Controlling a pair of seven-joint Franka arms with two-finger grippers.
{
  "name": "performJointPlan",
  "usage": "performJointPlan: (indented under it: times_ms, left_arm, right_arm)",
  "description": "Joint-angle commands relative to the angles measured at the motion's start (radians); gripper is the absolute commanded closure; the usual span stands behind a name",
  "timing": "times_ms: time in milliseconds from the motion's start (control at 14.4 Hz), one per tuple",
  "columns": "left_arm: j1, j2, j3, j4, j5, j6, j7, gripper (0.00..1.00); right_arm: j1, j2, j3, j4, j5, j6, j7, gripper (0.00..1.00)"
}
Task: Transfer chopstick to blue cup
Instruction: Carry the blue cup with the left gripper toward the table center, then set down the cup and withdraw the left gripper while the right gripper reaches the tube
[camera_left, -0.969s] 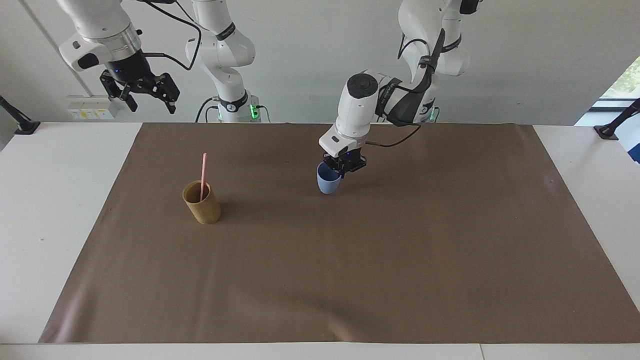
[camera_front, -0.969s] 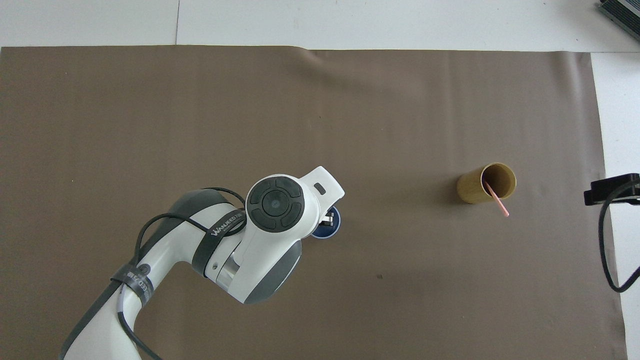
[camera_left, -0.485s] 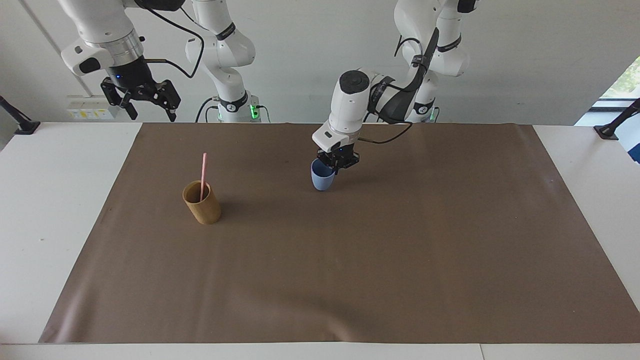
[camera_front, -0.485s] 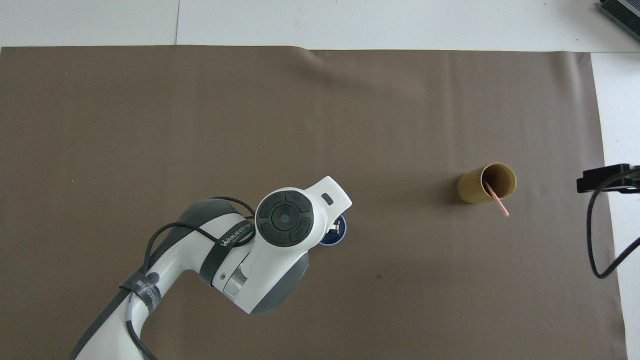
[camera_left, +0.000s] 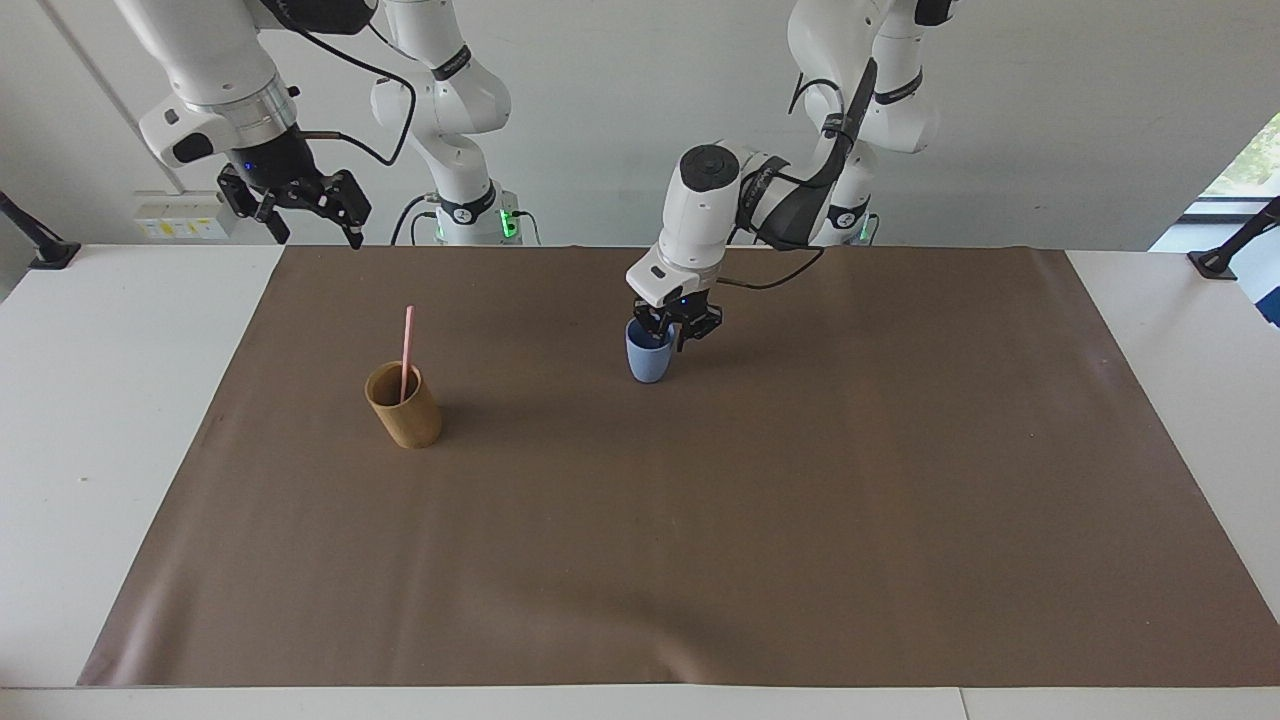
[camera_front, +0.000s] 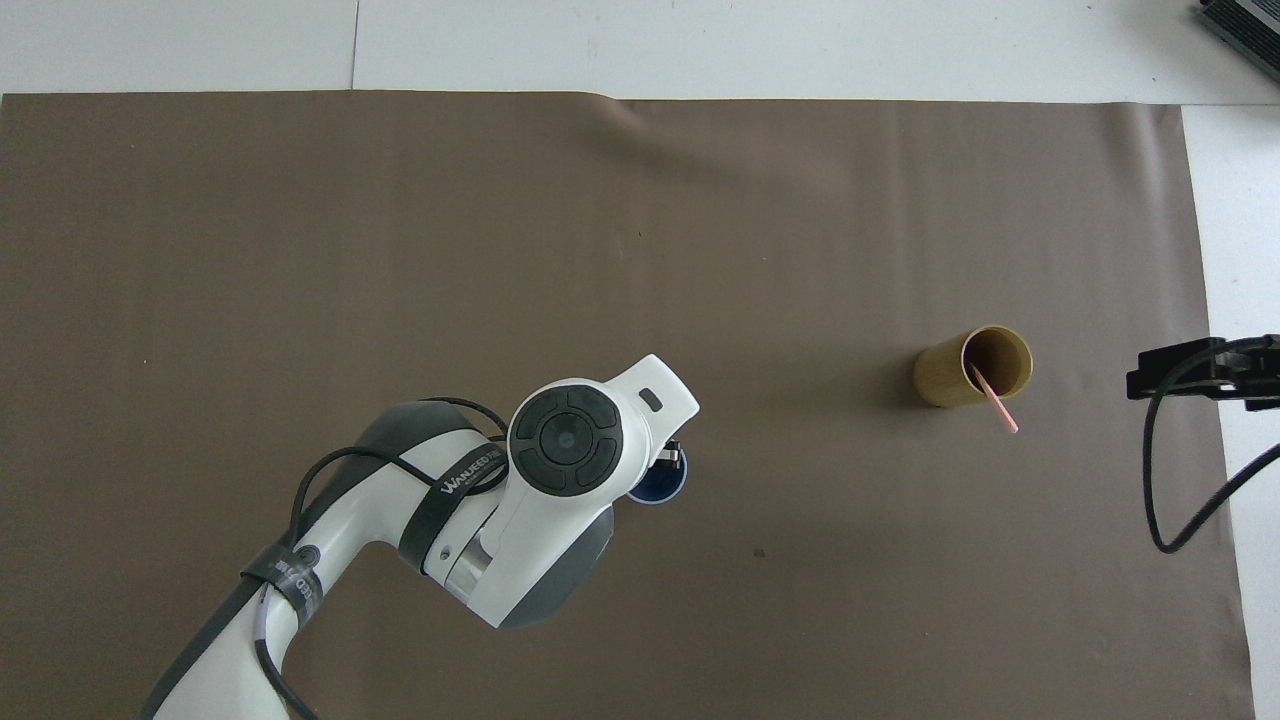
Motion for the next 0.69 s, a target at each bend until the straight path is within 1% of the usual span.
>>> performJointPlan:
  times_ms: [0, 69, 138, 277, 415, 485, 623]
  left_arm:
    - [-0.015, -0.024, 0.016, -0.02, -0.005, 0.004, -0.016, 0.24]
    - [-0.01, -0.03, 0.016, -0.018, -0.005, 0.004, -0.01, 0.02]
    - [-0.007, -0.038, 0.021, -0.018, -0.003, 0.004, -0.005, 0.0]
    - [0.01, -0.082, 0.024, -0.021, -0.002, -0.011, -0.004, 0.0]
    - [0.059, -0.138, 0.024, -0.018, 0.006, -0.078, 0.015, 0.0]
    - [0.083, -0.177, 0.024, -0.02, 0.006, -0.114, 0.068, 0.0]
    - [0.158, -0.222, 0.024, -0.012, 0.006, -0.181, 0.168, 0.0]
  right_arm:
    - [-0.011, -0.015, 0.005, -0.099, 0.047, 0.045, 0.071, 0.0]
    - [-0.009, -0.015, 0.005, -0.133, 0.049, 0.072, 0.077, 0.0]
    - [-0.009, -0.011, 0.005, -0.16, 0.053, 0.1, 0.077, 0.0]
    - [-0.012, 0.004, 0.004, -0.181, 0.087, 0.129, 0.08, 0.0]
    - [-0.015, 0.047, 0.005, -0.182, 0.139, 0.154, 0.152, 0.0]
    - [-0.011, 0.074, 0.004, -0.182, 0.165, 0.163, 0.178, 0.0]
    - [-0.009, 0.12, 0.005, -0.182, 0.183, 0.185, 0.191, 0.0]
